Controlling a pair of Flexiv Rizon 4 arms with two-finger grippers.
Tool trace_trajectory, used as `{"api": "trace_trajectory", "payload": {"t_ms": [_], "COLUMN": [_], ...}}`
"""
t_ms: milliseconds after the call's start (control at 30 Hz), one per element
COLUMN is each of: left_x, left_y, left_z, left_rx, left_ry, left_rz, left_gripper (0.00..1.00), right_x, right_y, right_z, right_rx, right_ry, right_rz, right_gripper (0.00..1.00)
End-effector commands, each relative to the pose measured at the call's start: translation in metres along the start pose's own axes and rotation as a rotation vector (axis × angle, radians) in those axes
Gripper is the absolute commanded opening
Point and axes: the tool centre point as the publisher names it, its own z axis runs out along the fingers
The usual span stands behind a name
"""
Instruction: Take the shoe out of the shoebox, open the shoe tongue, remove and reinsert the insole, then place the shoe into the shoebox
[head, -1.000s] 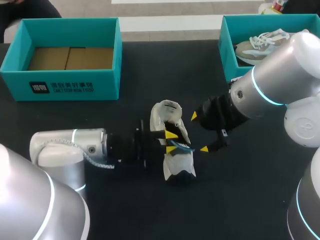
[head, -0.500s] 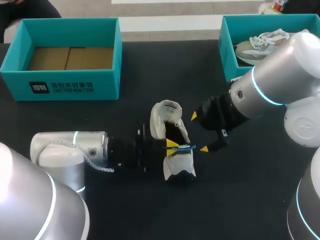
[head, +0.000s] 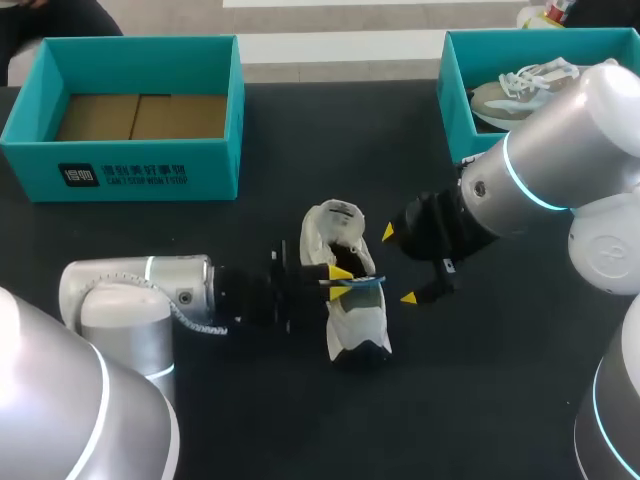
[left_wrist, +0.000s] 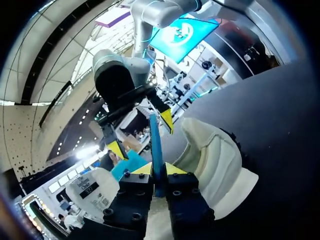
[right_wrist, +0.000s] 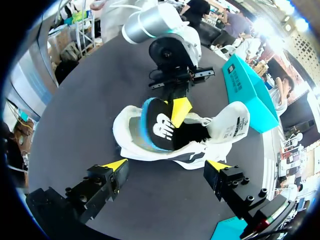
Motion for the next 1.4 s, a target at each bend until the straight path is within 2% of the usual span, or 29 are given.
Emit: {"api": "trace_trajectory", "payload": {"t_ms": [33,200,267,333,533,767,933,967,1000,1067,1100,1200,1400], "left_x": [0.001,0.001,0.002,0.005,0.013,0.011,0.014,0.014,0.013,0.010,0.009,0.000,-0.016], "left_y": [-0.012,-0.026,-0.027,-0.026,-0.014,0.006,0.005,0.003,0.000,-0.007,-0.009,-0.020,-0.037], "left_z": [-0.002,0.003,0.006,0.009,0.010,0.000,-0.005,-0.005,-0.005,-0.004,-0.004,-0.005,-0.011], "left_rx": [0.018,0.058,0.064,0.066,0.055,-0.004,-0.008,-0.002,0.005,0.029,0.032,0.063,0.105], "left_ry": [0.000,0.004,0.007,0.016,0.043,0.052,0.063,0.064,0.062,0.056,0.055,0.039,0.020], "left_rz": [0.006,0.010,0.006,0.001,-0.017,-0.029,-0.041,-0.043,-0.041,-0.036,-0.033,-0.019,-0.007], "left_gripper": [0.30,0.25,0.16,0.00,0.00,0.00,0.00,0.14,0.33,0.47,0.49,0.63,0.69], "right_x": [0.001,0.001,0.001,0.001,0.001,0.001,0.001,0.001,0.001,0.001,0.001,0.001,0.001], "right_y": [0.000,0.000,0.000,0.000,0.000,0.000,0.000,0.000,0.000,0.000,0.000,0.000,0.000], "right_z": [0.001,0.001,0.001,0.001,0.001,0.001,0.001,0.001,0.001,0.001,0.001,0.001,0.001], "right_rx": [-0.001,-0.001,-0.001,-0.001,-0.001,-0.001,-0.001,-0.001,-0.001,-0.001,-0.001,-0.001,-0.001], "right_ry": [-0.002,-0.002,-0.002,-0.002,-0.002,-0.002,-0.002,-0.002,-0.002,-0.002,-0.002,-0.002,-0.002], "right_rz": [-0.001,-0.001,-0.001,-0.001,-0.001,-0.001,-0.001,-0.001,-0.001,-0.001,-0.001,-0.001,-0.001], "right_gripper": [1.00,1.00,1.00,1.00,1.00,1.00,1.00,1.00,1.00,1.00,1.00,1.00,1.00]}}
